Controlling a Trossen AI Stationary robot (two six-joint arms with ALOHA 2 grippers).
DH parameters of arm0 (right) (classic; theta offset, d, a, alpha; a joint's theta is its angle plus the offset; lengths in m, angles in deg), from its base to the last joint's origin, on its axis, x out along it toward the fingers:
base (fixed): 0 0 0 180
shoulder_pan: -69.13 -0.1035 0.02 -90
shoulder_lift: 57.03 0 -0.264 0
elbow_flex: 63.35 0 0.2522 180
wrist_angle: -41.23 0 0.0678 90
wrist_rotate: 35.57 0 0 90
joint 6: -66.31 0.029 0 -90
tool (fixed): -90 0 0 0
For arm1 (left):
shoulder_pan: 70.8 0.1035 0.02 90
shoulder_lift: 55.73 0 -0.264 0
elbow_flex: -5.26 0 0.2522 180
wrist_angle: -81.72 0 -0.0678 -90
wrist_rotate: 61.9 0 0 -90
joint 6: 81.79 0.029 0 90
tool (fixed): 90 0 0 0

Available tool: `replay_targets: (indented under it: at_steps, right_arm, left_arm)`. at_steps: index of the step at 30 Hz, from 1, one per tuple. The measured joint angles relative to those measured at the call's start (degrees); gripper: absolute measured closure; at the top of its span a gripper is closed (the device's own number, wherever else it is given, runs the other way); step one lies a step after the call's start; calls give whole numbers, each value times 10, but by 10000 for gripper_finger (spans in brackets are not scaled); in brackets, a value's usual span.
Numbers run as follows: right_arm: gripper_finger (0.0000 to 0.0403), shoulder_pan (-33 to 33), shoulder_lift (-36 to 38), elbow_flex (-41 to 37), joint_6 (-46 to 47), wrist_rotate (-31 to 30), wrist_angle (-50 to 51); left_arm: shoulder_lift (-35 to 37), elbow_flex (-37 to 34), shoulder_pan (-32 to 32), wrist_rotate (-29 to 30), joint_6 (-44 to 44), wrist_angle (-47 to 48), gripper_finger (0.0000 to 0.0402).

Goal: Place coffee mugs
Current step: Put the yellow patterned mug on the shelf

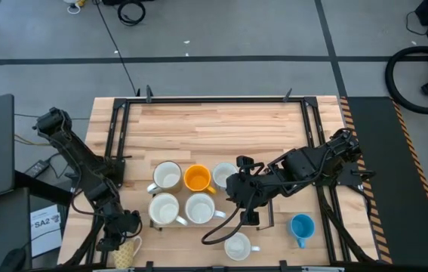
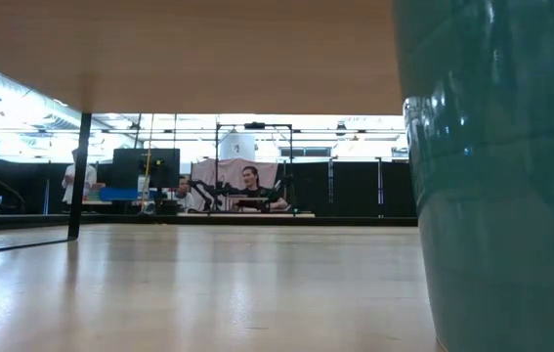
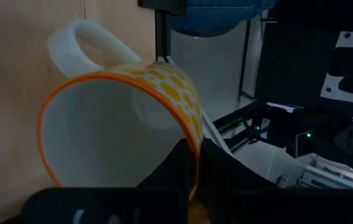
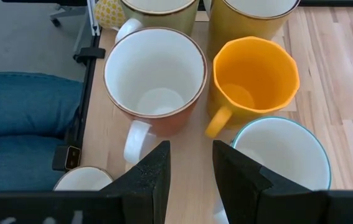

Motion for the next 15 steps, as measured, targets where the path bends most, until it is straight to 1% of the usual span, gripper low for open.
replay_targets:
  at_steps: [6,11,15]
  right_arm:
    - [278,0,0,0,0,0,0]
    - [278,0,0,0,0,0,0]
    - [278,0,0,0,-4,15,1]
  left_arm:
    - [6,-1,0,1,-30,5,376]
    - [33,-2,0,10,-72,22,376]
    - [62,-3,1,12,-99,51,376]
